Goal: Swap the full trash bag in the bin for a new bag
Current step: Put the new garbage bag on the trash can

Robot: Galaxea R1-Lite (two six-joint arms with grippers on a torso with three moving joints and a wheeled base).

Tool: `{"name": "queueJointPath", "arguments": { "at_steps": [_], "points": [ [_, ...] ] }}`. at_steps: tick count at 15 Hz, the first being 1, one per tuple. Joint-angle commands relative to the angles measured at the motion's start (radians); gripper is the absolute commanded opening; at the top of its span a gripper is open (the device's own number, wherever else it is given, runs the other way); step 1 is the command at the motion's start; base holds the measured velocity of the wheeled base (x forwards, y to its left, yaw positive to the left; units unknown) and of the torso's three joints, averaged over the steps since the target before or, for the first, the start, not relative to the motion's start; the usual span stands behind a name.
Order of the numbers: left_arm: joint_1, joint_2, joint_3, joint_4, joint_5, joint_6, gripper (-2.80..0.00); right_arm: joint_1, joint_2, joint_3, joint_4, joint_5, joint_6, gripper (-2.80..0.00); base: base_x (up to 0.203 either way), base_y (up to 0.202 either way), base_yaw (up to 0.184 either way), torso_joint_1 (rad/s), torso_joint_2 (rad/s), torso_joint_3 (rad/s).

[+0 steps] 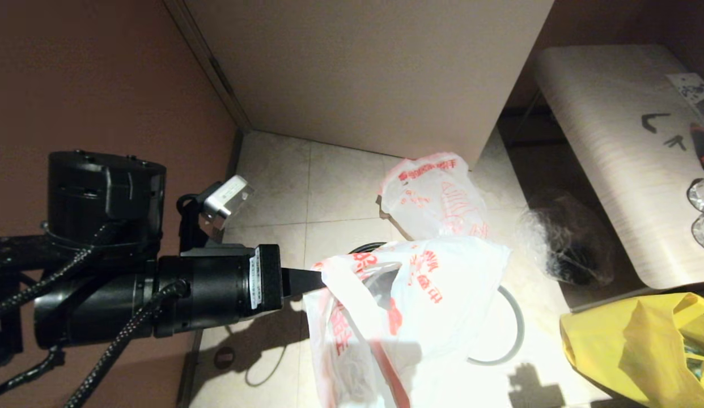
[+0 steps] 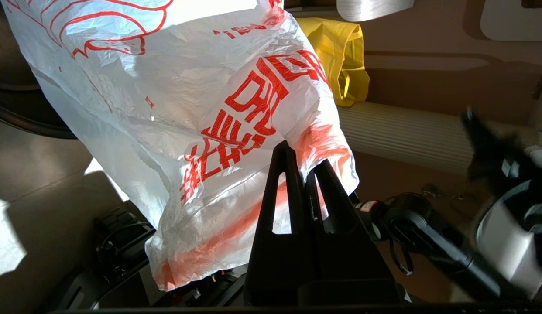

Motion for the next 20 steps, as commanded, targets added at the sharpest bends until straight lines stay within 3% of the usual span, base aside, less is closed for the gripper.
{"name": "queueJointPath", "arguments": {
  "at_steps": [1,7,9,10,12,13,16,18,20],
  "points": [
    [-0.001,-0.002,0.001,-0.001,-0.002,-0.004,-2.8,0.002,0.306,-0.098,-0.012,-0.019,-0.005,-2.8,0.0,0.0,0.0,0.0,0.0,0.0],
    [0.013,-0.023,0.015,-0.004,0.012,-0.004,-2.8,0.045,0.89,-0.326,-0.134,-0.148,-0.004,-2.8,0.0,0.0,0.0,0.0,0.0,0.0],
    [0.015,-0.039,0.016,0.0,0.026,-0.004,-2.8,0.084,1.074,-0.391,-0.2,-0.165,0.059,-2.8,0.0,0.0,0.0,0.0,0.0,0.0],
    [0.015,-0.054,0.016,0.002,0.038,-0.003,-2.8,0.106,1.151,-0.425,-0.225,-0.163,0.126,0.0,0.0,0.0,0.0,0.0,0.0,0.0],
    [0.016,-0.091,0.024,0.007,0.061,-0.003,-2.8,0.171,1.276,-0.49,-0.262,-0.085,0.371,0.0,0.0,0.0,0.0,0.0,0.0,0.0],
    [0.018,-0.104,0.036,0.01,0.069,-0.002,-2.8,0.196,1.296,-0.507,-0.273,0.007,0.477,0.0,0.0,0.0,0.0,0.0,0.0,0.0],
    [0.032,-0.114,0.058,0.023,0.077,0.022,-2.8,0.221,1.351,-0.551,-0.282,0.11,0.745,0.0,0.0,0.0,0.0,0.0,0.0,0.0],
    [0.039,-0.114,0.064,0.023,0.097,0.025,-2.8,0.215,1.368,-0.568,-0.279,0.202,0.857,0.0,0.0,0.0,0.0,0.0,0.0,0.0],
    [0.049,-0.114,0.063,0.022,0.102,0.027,-2.8,0.221,1.362,-0.559,-0.268,0.208,0.914,0.0,0.0,0.0,0.0,0.0,0.0,0.0]
  ]
}}
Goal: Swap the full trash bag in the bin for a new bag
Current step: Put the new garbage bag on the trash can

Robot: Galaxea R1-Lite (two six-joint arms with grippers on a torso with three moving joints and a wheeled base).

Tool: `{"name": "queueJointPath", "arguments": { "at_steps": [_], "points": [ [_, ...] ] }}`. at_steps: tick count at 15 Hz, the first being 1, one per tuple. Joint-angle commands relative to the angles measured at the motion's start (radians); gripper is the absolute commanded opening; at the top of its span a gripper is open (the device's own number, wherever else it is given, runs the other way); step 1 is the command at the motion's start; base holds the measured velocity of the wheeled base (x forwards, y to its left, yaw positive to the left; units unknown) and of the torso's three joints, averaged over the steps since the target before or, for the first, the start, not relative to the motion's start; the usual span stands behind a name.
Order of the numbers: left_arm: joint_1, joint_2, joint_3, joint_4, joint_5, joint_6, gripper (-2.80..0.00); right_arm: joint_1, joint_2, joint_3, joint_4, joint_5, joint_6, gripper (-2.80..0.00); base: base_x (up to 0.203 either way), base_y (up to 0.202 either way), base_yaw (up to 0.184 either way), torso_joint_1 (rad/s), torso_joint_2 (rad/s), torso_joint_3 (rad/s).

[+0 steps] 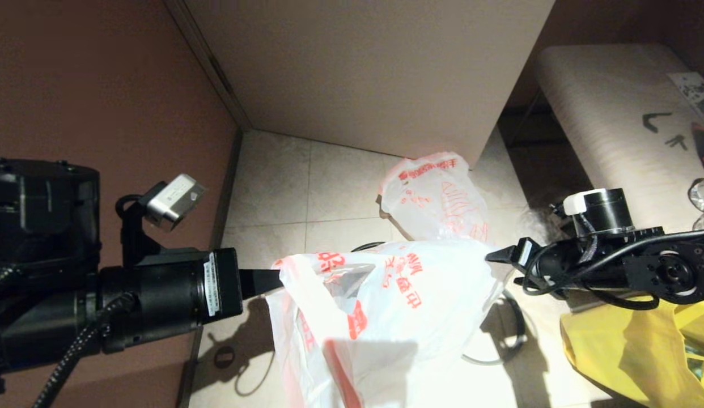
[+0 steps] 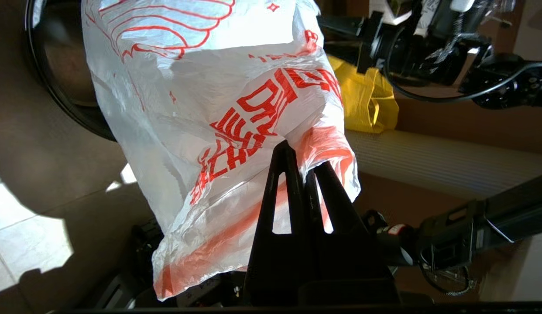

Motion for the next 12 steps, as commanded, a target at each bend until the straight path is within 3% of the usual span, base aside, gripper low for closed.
{"name": "queueJointPath", "arguments": {
  "at_steps": [1,5,8,12],
  "points": [
    [0.004,-0.003,0.0,-0.001,-0.001,-0.003,-2.8,0.003,0.009,0.012,0.001,0.003,0.02,0.0,0.0,0.0,0.0,0.0,0.0,0.0],
    [0.005,-0.024,0.011,0.001,-0.001,-0.004,-2.8,0.004,0.084,0.012,-0.033,0.005,0.035,0.0,0.0,0.0,0.0,0.0,0.0,0.0],
    [0.015,-0.038,0.024,0.002,-0.001,-0.003,-2.8,0.0,0.129,-0.003,-0.16,0.004,0.035,0.0,0.0,0.0,0.0,0.0,0.0,0.0],
    [0.032,-0.063,0.043,0.003,-0.001,-0.002,-2.8,0.0,0.173,-0.089,-0.174,0.001,0.032,0.0,0.0,0.0,0.0,0.0,0.0,0.0]
  ]
}}
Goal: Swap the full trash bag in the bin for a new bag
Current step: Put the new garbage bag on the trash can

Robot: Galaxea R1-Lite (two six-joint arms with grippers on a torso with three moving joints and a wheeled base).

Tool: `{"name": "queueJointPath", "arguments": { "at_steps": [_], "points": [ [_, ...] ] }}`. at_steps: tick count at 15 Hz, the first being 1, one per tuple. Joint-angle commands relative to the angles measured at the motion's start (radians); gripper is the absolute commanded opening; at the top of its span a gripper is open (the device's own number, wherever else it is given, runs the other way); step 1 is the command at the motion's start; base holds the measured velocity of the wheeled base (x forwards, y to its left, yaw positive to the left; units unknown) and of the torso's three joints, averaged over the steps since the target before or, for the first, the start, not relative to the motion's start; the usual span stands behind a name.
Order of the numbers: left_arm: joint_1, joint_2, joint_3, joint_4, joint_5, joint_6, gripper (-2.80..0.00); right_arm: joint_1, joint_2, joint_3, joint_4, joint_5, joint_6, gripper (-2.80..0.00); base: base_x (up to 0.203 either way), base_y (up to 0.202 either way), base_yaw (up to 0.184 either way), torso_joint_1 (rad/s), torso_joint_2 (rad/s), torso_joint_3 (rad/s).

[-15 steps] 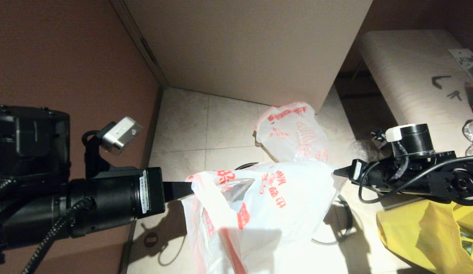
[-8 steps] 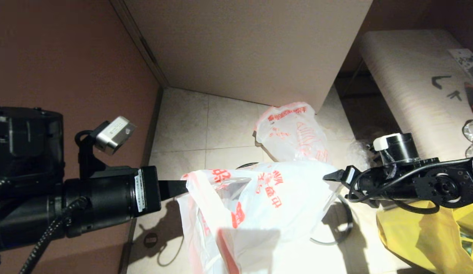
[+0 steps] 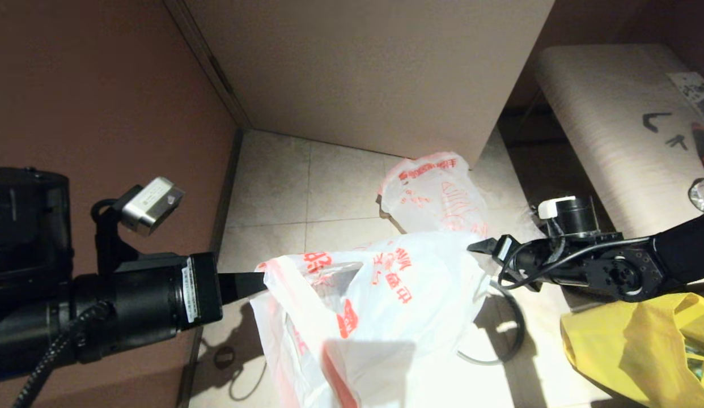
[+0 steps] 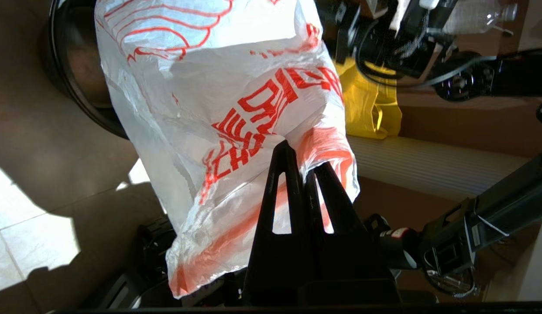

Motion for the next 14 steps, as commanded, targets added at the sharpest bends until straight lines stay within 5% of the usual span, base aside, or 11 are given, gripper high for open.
{"name": "queueJointPath", "arguments": {
  "at_steps": [1,7,8,14],
  "points": [
    [0.003,-0.013,0.018,-0.002,-0.001,-0.003,-2.8,-0.003,-0.003,-0.032,-0.005,0.001,0.009,0.0,0.0,0.0,0.0,0.0,0.0,0.0],
    [0.021,-0.033,0.027,-0.001,-0.003,0.02,-2.8,0.004,0.064,-0.072,-0.006,0.003,0.031,0.0,0.0,0.0,0.0,0.0,0.0,0.0],
    [0.022,-0.039,0.027,-0.001,-0.002,0.02,-2.8,0.013,0.082,-0.074,-0.006,0.003,0.029,-2.8,0.0,0.0,0.0,0.0,0.0,0.0],
    [0.042,-0.085,0.034,0.034,-0.001,0.023,-2.8,0.146,0.078,-0.074,0.005,-0.005,0.029,-2.8,0.0,0.0,0.0,0.0,0.0,0.0]
  ]
}}
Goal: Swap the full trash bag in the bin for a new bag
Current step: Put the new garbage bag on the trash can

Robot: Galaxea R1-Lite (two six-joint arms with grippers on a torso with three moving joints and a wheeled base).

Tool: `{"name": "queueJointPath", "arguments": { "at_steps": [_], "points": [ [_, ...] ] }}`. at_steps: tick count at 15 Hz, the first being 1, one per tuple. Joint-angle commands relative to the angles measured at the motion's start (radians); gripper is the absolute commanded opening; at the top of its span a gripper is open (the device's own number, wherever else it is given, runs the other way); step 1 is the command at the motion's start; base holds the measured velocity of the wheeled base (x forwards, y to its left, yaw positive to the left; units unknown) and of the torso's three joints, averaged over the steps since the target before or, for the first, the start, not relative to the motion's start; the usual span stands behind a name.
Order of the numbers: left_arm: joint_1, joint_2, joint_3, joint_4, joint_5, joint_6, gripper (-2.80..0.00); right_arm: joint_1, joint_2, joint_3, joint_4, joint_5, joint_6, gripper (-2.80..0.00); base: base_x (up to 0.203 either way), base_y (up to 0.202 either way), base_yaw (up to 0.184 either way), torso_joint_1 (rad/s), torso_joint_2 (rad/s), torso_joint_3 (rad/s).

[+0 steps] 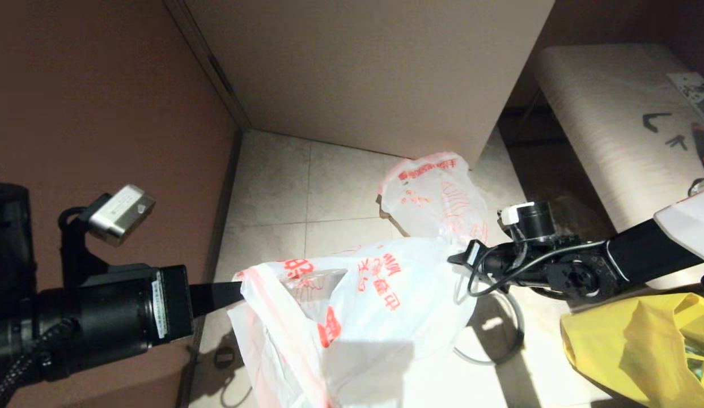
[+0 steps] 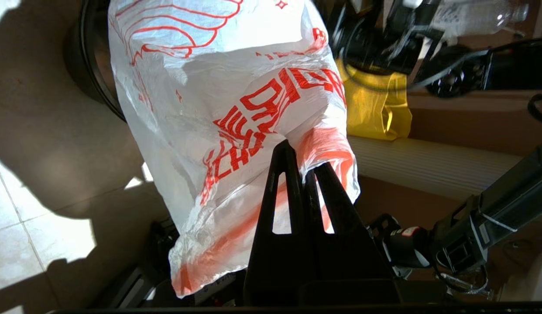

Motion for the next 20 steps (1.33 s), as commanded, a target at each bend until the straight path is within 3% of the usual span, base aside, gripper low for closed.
{"name": "queueJointPath", "arguments": {
  "at_steps": [1,4,8,12,17,20],
  "points": [
    [0.006,-0.031,0.005,0.0,-0.001,-0.004,-2.8,0.06,-0.001,0.002,0.005,0.0,0.003,-2.8,0.0,0.0,0.0,0.0,0.0,0.0],
    [0.02,-0.059,0.009,0.036,0.002,-0.004,-2.8,0.148,0.052,-0.025,0.038,-0.037,-0.018,-2.8,0.0,0.0,0.0,0.0,0.0,0.0],
    [0.044,-0.029,0.016,0.018,0.002,-0.002,-2.8,0.199,0.207,-0.104,0.041,-0.151,-0.146,-2.8,0.0,0.0,0.0,0.0,0.0,0.0],
    [0.044,0.094,0.005,-0.113,0.005,0.001,-2.8,0.214,0.281,-0.245,0.043,-0.215,-0.231,-2.8,0.0,0.0,0.0,0.0,0.0,0.0],
    [0.042,0.323,-0.061,-0.291,0.065,0.08,-2.8,0.226,0.456,-0.45,0.04,-0.372,-0.404,-2.8,0.0,0.0,0.0,0.0,0.0,0.0],
    [0.04,0.354,-0.096,-0.34,0.1,0.093,-2.8,0.249,0.477,-0.445,-0.021,-0.471,-0.443,-2.8,0.0,0.0,0.0,0.0,0.0,0.0]
  ]
}}
